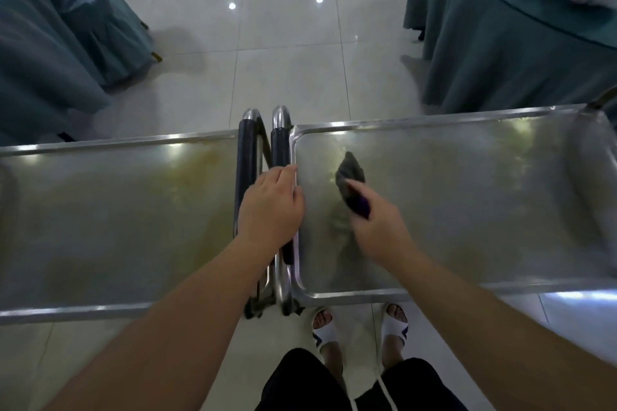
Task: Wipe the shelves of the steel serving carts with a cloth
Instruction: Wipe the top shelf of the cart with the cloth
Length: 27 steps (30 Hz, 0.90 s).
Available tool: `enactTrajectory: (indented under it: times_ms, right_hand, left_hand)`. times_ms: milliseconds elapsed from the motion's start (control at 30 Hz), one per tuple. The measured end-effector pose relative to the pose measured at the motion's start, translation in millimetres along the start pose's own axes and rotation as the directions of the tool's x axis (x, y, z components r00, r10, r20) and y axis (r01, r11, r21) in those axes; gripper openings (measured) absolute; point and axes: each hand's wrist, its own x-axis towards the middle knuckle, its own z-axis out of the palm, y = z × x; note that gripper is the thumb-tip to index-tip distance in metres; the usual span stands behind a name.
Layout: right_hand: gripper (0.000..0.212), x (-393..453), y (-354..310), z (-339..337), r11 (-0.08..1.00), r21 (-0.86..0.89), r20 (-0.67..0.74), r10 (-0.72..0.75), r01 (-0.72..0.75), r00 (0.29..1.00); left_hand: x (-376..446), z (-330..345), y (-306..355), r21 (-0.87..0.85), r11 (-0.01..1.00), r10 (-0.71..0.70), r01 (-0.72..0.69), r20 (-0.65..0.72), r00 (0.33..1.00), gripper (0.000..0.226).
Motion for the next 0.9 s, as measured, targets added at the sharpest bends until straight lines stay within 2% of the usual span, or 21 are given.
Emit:
enactTrajectory:
  times_ms: [67, 167, 267, 333, 433, 533, 667, 800, 900]
  right_hand:
    - [0.071, -8, 11, 28, 0.981, -0.192, 0.008, -0.028, 0.029, 1.000]
    - [0.078, -24, 38, 75, 0.928, -0.346, 0.189, -0.077, 0.140, 0.979]
    - [0.078, -44, 84, 118, 0.833, -0.455, 0.492, -0.059, 0.314, 0.869]
    - [0.079, -54, 105, 131, 0.816, -0.445, 0.576, -0.054, 0.368, 0.815]
    - [0.069, -51, 116, 132, 0.841, -0.401, 0.490, -0.139, 0.364, 0.860]
    - [0.062, -34, 121, 141, 0.764, -0.552, 0.332, -0.166, 0.334, 0.929]
    - [0.065, -14, 128, 161, 0.700, -0.638, 0.312, -0.146, 0.321, 0.939]
    - [0.066, 29, 105, 167, 0.722, -0.621, 0.271, -0.166, 0.304, 0.948]
    - [0.069, 94, 83, 168, 0.723, -0.631, 0.209, -0.190, 0.281, 0.959]
  left_hand:
    - [13, 5, 0, 0.009, 1.000, 0.011, -0.011, -0.002, 1.000, 0.049]
    - [29, 16, -2, 0.022, 0.999, 0.023, -0.023, 0.013, 1.000, 0.050]
    - [39, 29, -6, 0.039, 0.999, 0.022, -0.024, 0.049, 0.999, 0.054]
    - [42, 38, -8, 0.041, 0.999, 0.010, -0.013, 0.069, 0.998, 0.057]
    - [54, 47, -11, 0.035, 0.999, 0.006, -0.008, 0.064, 0.998, 0.061]
    - [74, 52, -13, 0.027, 0.999, -0.024, 0.022, 0.055, 0.998, 0.067]
    - [77, 61, -13, 0.079, 0.996, -0.048, 0.046, 0.024, 0.999, 0.071]
    - [74, 68, -16, 0.120, 0.993, -0.020, 0.019, 0.008, 1.000, 0.071]
    - [76, 72, -19, 0.121, 0.992, -0.032, 0.035, -0.027, 0.999, 0.067]
